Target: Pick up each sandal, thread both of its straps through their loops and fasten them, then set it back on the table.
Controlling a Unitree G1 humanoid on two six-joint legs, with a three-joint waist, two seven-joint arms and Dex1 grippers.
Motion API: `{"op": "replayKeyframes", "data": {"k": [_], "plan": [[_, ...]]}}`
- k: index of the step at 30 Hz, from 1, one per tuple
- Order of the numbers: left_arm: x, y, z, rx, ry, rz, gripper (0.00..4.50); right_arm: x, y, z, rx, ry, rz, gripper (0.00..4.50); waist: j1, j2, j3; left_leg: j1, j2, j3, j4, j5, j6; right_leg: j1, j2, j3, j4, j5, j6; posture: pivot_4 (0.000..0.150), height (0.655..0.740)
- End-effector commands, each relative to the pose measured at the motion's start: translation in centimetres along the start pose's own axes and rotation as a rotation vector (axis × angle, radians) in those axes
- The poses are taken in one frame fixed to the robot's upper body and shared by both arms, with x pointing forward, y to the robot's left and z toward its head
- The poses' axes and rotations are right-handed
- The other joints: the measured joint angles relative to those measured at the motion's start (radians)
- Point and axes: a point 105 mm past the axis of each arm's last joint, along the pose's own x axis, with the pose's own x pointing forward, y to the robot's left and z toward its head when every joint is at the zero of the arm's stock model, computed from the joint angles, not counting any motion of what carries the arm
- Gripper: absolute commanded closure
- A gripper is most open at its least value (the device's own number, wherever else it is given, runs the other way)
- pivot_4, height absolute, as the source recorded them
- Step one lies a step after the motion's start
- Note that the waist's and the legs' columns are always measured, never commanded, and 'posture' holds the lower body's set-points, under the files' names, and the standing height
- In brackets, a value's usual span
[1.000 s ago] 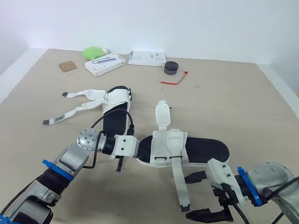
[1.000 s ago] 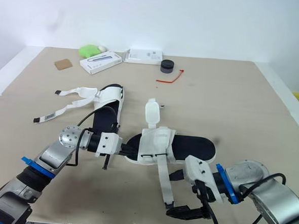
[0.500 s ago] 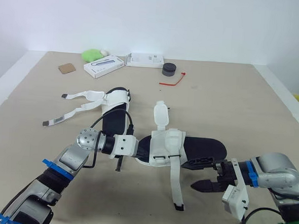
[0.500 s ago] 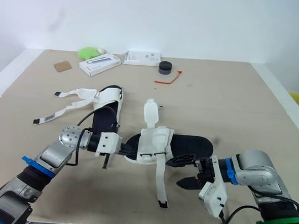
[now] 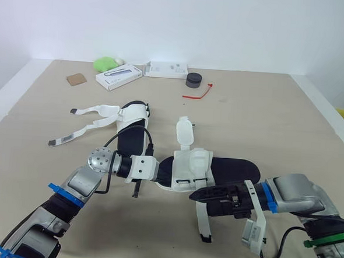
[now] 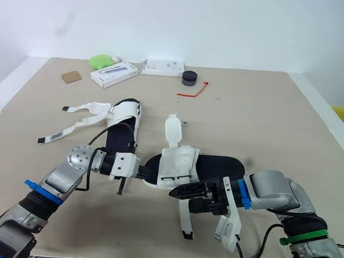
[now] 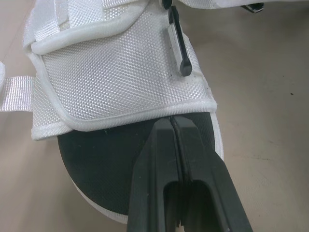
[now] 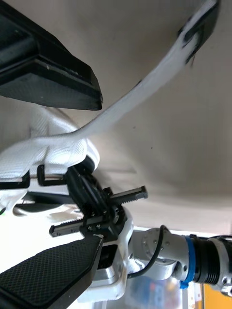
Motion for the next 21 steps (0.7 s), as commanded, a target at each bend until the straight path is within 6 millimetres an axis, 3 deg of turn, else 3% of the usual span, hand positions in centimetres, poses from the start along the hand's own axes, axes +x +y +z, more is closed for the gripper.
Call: {"op": "replayKeyframes", "data": {"k": [1,4,11,15,21], "plan": [[0.0,-1.2,-1.5,-0.043,0.058,-0.04,4.5,0.0,-1.2,0.2,-0.032,-0.02,-0.025,0.09,0.0,0.0,0.0,0.0,0.0,0.0,0.0,0.0,0.0,0.0,0.0,0.0,0.0,0.0,0.0,0.15,0.74],[0.0,-1.3,-1.5,-0.044,0.057,-0.04,4.5,0.1,-1.0,0.4,-0.007,-0.033,-0.02,0.91,0.0,0.0,0.0,0.0,0.0,0.001,0.0,0.0,0.0,0.0,0.0,0.001,0.0,0.0,0.0,0.15,0.74],[0.0,-1.5,-1.5,-0.046,0.06,-0.043,4.5,0.2,-0.1,0.5,0.078,-0.039,0.011,4.32,0.0,0.0,0.0,0.001,0.0,0.001,0.0,0.0,0.001,0.0,0.001,0.001,0.0,-0.001,0.0,0.15,0.74],[0.0,-1.6,-1.5,-0.046,0.06,-0.046,4.5,0.2,0.2,0.6,0.156,-0.032,0.002,4.42,0.0,0.0,0.0,0.001,0.0,0.002,-0.001,-0.001,0.001,0.0,0.001,0.002,0.0,-0.001,0.0,0.15,0.74],[0.0,-1.7,-1.6,-0.046,0.062,-0.051,4.5,0.1,0.0,1.4,0.443,-0.074,-0.099,4.42,0.0,0.0,0.0,0.001,0.001,0.002,-0.001,-0.003,0.005,0.0,0.0,0.002,0.0,-0.002,0.0,0.15,0.74]]}}
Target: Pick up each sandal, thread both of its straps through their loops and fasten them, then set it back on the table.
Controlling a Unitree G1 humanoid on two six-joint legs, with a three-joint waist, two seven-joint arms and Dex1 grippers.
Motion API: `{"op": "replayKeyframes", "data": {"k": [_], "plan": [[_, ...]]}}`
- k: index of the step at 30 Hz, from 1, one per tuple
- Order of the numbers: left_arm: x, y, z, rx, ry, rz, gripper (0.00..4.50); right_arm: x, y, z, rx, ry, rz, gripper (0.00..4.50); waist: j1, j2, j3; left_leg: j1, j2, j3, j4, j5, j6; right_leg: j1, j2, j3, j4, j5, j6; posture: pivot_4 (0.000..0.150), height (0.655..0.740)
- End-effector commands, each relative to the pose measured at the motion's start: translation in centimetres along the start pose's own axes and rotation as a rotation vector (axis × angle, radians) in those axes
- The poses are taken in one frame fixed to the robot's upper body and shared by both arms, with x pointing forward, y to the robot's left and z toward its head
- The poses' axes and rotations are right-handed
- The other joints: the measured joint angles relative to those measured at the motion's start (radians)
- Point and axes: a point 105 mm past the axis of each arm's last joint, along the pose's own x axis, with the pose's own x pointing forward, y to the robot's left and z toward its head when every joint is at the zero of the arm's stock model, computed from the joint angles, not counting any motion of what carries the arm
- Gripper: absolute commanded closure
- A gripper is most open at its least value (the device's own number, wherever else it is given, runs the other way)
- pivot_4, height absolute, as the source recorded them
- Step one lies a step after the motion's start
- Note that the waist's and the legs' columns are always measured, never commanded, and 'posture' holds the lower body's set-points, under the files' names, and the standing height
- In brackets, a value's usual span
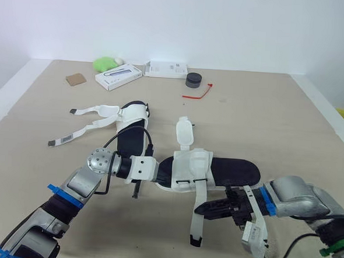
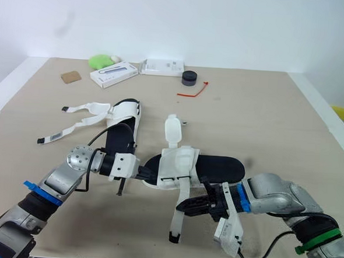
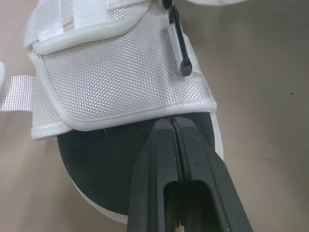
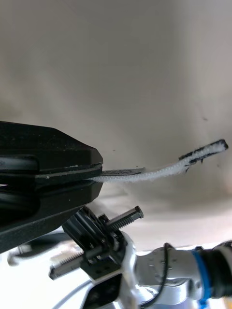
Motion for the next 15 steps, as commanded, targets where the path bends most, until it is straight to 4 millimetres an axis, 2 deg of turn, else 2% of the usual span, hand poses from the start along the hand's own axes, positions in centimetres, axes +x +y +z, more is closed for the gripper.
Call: {"op": "replayKeyframes", "data": {"k": [1,6,11,15], "plan": [[0.1,-1.4,-1.6,-0.045,0.063,-0.052,4.5,-0.2,-1.1,0.9,0.082,-0.046,-0.066,4.42,0.0,0.0,0.0,0.0,0.0,0.0,0.0,0.0,0.0,0.0,0.0,0.0,0.0,0.0,0.0,0.15,0.74],[0.2,-1.4,-1.6,-0.045,0.061,-0.055,4.5,-0.2,-1.2,1.5,0.117,-0.079,-0.079,4.42,0.0,0.0,0.0,0.001,0.001,0.001,0.0,-0.001,0.001,0.0,0.0,0.0,0.0,-0.001,0.002,0.15,0.74],[0.3,-1.5,-1.7,-0.048,0.059,-0.058,4.5,-0.5,-3.6,1.7,0.313,-0.106,-0.258,4.42,0.002,0.0,0.0,0.0,0.001,0.001,0.0,-0.002,0.003,0.0,-0.001,-0.001,0.0,-0.001,0.002,0.15,0.74],[0.4,-1.5,-1.8,-0.05,0.058,-0.06,4.5,-1.4,-6.5,0.7,0.594,-0.127,-0.441,4.42,0.002,0.0,0.0,0.0,0.002,0.001,0.0,-0.002,0.004,0.0,-0.003,-0.001,0.0,-0.001,0.002,0.15,0.74]]}}
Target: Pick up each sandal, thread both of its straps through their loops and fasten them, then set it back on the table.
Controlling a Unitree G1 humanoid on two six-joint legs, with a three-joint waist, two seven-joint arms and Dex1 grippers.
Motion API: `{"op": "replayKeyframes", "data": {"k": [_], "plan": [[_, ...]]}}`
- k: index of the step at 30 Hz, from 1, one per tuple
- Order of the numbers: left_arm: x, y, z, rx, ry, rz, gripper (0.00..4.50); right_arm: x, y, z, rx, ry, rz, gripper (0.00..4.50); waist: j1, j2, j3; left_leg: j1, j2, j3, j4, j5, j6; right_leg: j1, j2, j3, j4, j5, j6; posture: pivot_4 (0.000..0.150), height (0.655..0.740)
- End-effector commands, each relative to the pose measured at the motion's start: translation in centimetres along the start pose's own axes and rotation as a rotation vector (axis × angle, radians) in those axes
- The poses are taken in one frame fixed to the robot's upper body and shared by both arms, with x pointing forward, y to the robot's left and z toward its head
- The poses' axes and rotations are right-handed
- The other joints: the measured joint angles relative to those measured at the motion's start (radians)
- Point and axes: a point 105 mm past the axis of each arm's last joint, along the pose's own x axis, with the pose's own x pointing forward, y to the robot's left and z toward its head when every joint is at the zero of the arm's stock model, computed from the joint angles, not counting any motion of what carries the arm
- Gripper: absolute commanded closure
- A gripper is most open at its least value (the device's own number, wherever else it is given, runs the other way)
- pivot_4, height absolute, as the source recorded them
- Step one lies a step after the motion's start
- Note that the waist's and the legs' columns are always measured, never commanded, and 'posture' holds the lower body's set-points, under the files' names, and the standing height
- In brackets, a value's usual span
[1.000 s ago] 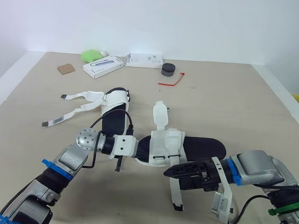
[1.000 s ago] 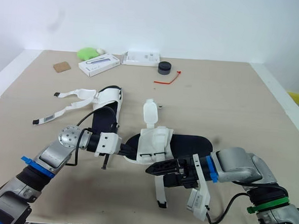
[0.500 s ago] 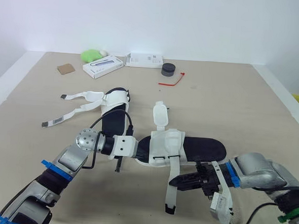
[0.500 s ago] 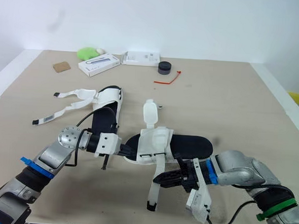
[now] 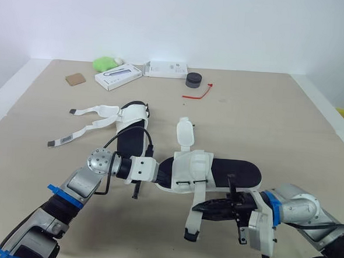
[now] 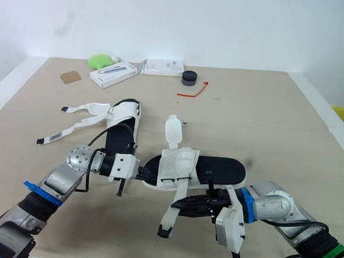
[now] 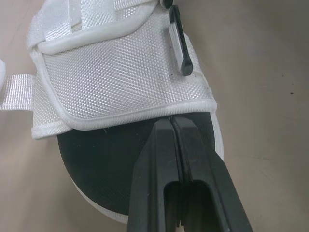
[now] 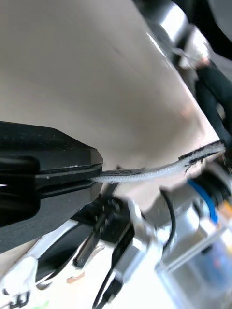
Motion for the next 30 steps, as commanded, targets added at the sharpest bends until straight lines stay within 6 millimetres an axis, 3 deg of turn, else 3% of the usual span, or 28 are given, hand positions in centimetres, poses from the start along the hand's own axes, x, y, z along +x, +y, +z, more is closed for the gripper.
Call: {"op": "replayKeyframes", "data": {"k": [1,9,14,21,30], "plan": [[0.4,-1.4,-1.8,-0.051,0.06,-0.056,4.5,-0.3,-3.4,1.2,0.176,-0.044,-0.171,4.42,0.0,0.0,0.0,0.0,0.0,0.0,0.0,0.0,0.0,0.0,0.0,0.0,0.0,0.0,0.0,0.15,0.74],[0.5,-1.3,-1.7,-0.052,0.055,-0.05,4.5,-0.8,-7.2,-0.6,0.566,-0.024,-0.391,4.42,0.001,-0.001,-0.001,-0.002,0.0,-0.002,0.0,0.0,0.0,0.0,0.0,-0.003,-0.001,0.0,0.005,0.15,0.74],[0.5,-1.4,-1.7,-0.054,0.052,-0.05,4.5,-0.4,-8.7,-2.2,0.665,0.027,-0.425,4.42,0.001,0.0,-0.001,-0.003,0.0,-0.002,0.001,0.0,0.0,-0.001,0.001,-0.004,-0.001,0.001,0.007,0.15,0.74],[0.4,-1.4,-1.7,-0.057,0.055,-0.047,4.5,-0.9,-9.2,-4.3,0.746,0.126,-0.472,4.42,0.001,0.0,-0.001,-0.012,0.0,-0.003,0.001,0.0,-0.001,-0.011,0.0,-0.006,-0.001,0.004,0.002,0.15,0.74],[0.2,-1.4,-1.8,-0.059,0.06,-0.043,4.5,-1.8,-9.3,-5.8,0.82,0.197,-0.543,4.42,0.0,0.0,-0.001,-0.013,0.0,-0.003,0.001,0.0,-0.001,-0.012,0.001,-0.007,-0.001,0.005,0.002,0.15,0.74]]}}
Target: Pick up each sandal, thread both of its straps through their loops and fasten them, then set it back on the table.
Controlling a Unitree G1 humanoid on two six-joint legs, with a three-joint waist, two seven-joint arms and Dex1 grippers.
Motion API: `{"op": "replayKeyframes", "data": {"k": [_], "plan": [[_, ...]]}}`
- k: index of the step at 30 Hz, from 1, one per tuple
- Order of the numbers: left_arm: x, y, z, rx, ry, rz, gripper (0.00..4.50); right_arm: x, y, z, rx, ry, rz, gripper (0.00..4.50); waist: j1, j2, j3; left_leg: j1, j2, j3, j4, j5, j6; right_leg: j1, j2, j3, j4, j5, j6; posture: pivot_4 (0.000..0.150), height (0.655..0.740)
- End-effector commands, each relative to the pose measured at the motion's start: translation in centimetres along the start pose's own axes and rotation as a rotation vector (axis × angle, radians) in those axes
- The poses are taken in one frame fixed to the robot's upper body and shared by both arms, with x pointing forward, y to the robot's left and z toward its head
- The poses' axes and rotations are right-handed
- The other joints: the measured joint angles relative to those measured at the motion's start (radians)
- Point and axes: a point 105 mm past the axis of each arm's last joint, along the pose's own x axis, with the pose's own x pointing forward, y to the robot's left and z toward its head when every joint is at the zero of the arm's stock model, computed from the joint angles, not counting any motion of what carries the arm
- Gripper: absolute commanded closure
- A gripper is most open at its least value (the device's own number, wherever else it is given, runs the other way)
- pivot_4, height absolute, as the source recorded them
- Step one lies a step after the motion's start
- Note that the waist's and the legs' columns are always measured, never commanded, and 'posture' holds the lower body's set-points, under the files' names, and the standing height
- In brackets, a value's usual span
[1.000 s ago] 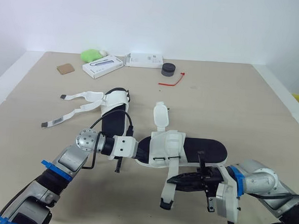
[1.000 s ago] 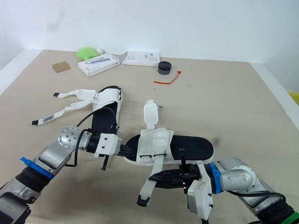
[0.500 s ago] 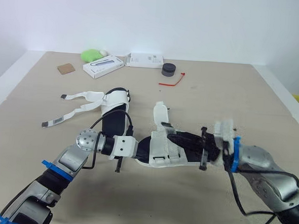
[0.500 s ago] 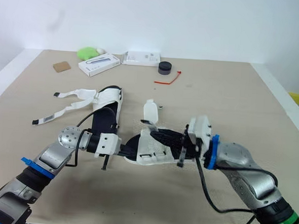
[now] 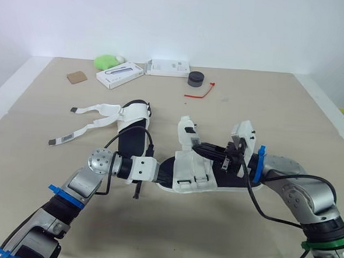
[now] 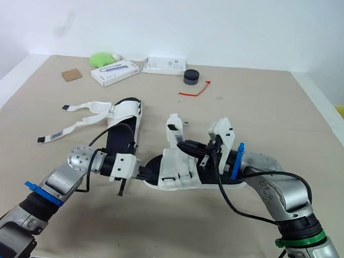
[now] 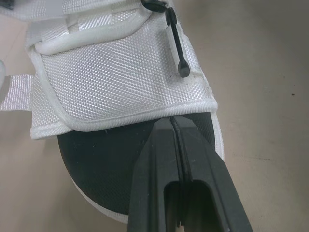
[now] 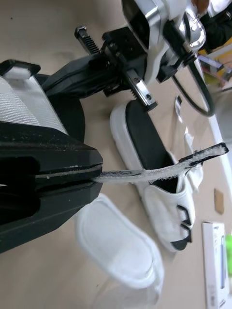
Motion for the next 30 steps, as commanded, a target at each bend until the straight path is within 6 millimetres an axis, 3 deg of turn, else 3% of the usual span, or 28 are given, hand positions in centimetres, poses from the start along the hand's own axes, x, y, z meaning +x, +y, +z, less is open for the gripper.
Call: {"op": "replayKeyframes", "data": {"k": [1,22,25,30], "plan": [[0.0,-1.4,-2.0,-0.06,0.073,-0.044,4.5,-0.6,-1.4,1.7,-0.015,-0.044,-0.086,4.42,0.0,0.0,0.0,0.0,0.0,0.0,0.0,0.0,0.0,0.0,0.0,0.0,0.0,0.0,0.0,0.15,0.74],[0.2,-1.4,-1.8,-0.056,0.068,-0.047,4.5,-1.5,-3.6,-0.1,0.005,0.04,-0.232,4.42,0.0,0.0,0.0,0.0,0.0,0.0,0.0,0.0,0.0,0.0,0.001,0.0,0.0,0.0,0.002,0.15,0.74],[0.2,-1.4,-1.8,-0.055,0.067,-0.049,4.5,-1.8,-3.8,0.1,-0.03,0.043,-0.246,3.51,0.0,0.0,0.0,0.0,0.0,0.0,0.0,0.0,0.0,0.0,0.001,0.0,0.0,0.0,0.002,0.15,0.74],[0.2,-1.5,-1.9,-0.054,0.069,-0.054,4.5,-2.4,-4.2,0.9,-0.114,0.018,-0.269,1.28,0.0,0.0,0.0,0.0,0.0,0.0,0.0,0.0,0.0,0.0,0.001,0.0,0.0,0.0,0.001,0.15,0.74]]}}
